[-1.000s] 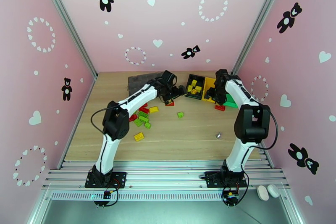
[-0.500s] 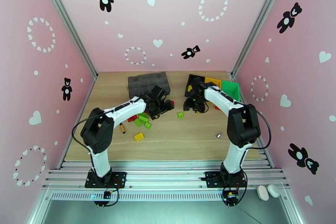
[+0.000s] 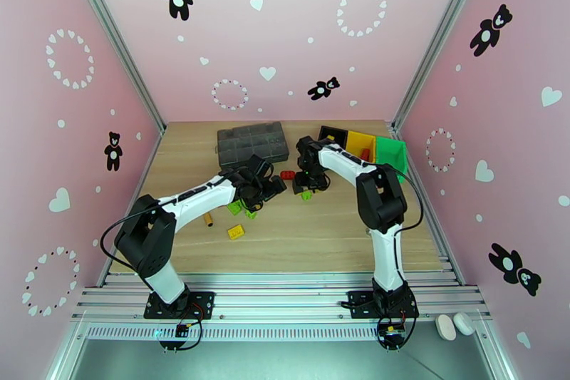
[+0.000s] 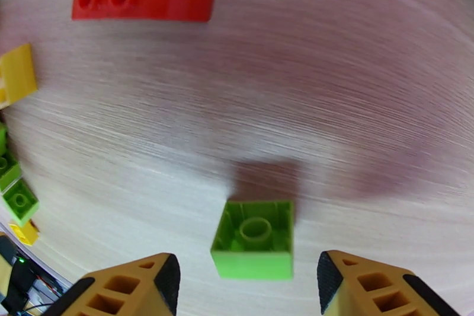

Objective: Sort the legos into containers by color

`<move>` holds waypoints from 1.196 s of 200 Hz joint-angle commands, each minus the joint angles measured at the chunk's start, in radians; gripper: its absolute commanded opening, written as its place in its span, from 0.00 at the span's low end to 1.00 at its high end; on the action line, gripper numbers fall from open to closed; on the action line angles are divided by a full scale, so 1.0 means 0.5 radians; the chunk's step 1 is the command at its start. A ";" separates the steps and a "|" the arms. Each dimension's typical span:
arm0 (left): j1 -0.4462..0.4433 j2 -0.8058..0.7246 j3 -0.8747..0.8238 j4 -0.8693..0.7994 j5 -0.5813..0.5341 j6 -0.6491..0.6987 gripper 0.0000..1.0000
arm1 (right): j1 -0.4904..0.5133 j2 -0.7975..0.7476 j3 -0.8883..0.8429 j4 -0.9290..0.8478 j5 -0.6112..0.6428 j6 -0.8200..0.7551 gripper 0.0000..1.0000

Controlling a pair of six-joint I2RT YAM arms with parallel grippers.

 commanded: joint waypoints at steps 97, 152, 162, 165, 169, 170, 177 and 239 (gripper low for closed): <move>0.022 0.356 0.439 -0.039 0.108 0.048 0.98 | -0.059 0.094 0.103 -0.077 0.032 -0.038 0.32; 0.042 0.693 0.851 0.054 0.400 0.042 0.99 | -0.369 -0.226 -0.027 -0.039 0.008 0.009 0.30; 0.044 0.781 0.965 0.090 0.490 0.022 0.98 | -0.453 -0.293 -0.071 0.000 -0.002 0.042 0.30; 0.040 0.806 1.000 0.105 0.525 0.011 0.98 | -0.477 -0.311 -0.082 0.011 -0.006 0.054 0.30; 0.037 0.845 1.051 0.123 0.561 0.000 0.98 | -0.512 -0.333 -0.097 0.029 -0.010 0.067 0.30; 0.038 0.853 1.057 0.125 0.571 -0.003 0.98 | -0.519 -0.337 -0.101 0.035 -0.010 0.070 0.30; 0.034 0.921 1.156 0.149 0.631 -0.018 0.98 | -0.578 -0.370 -0.124 0.056 -0.004 0.091 0.30; -0.063 1.666 2.470 -0.149 0.987 -0.025 0.98 | -0.971 -0.533 -0.160 0.224 0.242 0.158 0.30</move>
